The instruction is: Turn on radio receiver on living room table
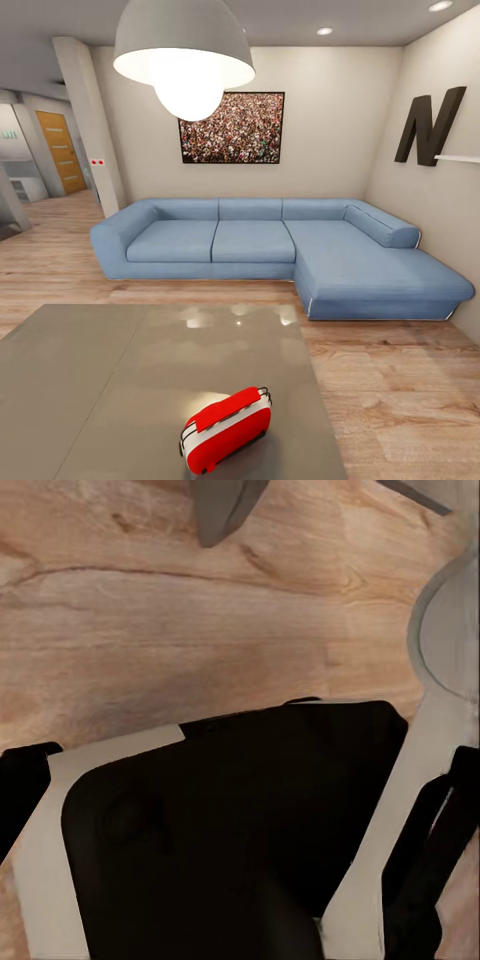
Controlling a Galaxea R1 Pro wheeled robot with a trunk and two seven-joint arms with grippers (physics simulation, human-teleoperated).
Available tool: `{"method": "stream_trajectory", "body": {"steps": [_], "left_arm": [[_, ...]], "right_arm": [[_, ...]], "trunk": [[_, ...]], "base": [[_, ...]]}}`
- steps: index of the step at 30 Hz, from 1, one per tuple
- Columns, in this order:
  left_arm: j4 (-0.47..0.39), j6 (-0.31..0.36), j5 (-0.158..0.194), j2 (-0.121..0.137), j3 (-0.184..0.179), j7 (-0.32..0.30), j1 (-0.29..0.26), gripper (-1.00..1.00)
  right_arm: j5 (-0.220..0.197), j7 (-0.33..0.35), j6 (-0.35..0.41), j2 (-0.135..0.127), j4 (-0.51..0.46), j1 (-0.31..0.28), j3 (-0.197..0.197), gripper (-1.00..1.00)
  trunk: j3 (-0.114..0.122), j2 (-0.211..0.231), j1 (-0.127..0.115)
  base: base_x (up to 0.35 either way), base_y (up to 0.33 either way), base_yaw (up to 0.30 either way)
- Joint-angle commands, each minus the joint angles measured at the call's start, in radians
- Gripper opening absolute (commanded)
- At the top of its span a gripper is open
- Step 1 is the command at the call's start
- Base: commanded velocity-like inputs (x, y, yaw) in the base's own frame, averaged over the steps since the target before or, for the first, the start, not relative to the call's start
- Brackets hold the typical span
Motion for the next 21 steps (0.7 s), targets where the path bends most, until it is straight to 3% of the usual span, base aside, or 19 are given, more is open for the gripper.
{"method": "stream_trajectory", "body": {"steps": [1,9,17,21], "left_arm": [[0.0,0.0,0.005,0.001,-0.001,-0.012,0.0,1.0],[-0.008,0.014,0.026,0.004,0.003,-0.14,0.0,1.0],[-0.07,0.078,0.037,0.006,0.012,-0.159,0.0,1.0],[-0.184,0.149,0.038,-0.001,0.013,-0.157,0.0,1.0]], "right_arm": [[0.0,0.0,0.0,0.0,-0.001,0.0,0.0,1.0],[0.008,-0.001,0.0,0.006,-0.033,0.0,0.001,1.0],[0.012,0.0,0.017,0.006,-0.081,0.0,0.001,1.0],[0.014,0.0,0.049,0.007,-0.119,0.0,0.002,1.0]], "trunk": [[0.0,0.0,0.0],[0.0,0.0,0.0],[0.0,0.0,0.0],[0.0,0.0,0.0]], "base": [[0.0,0.0,0.0],[0.0,0.0,0.0],[0.0,0.0,0.0],[0.0,0.0,0.0]]}}
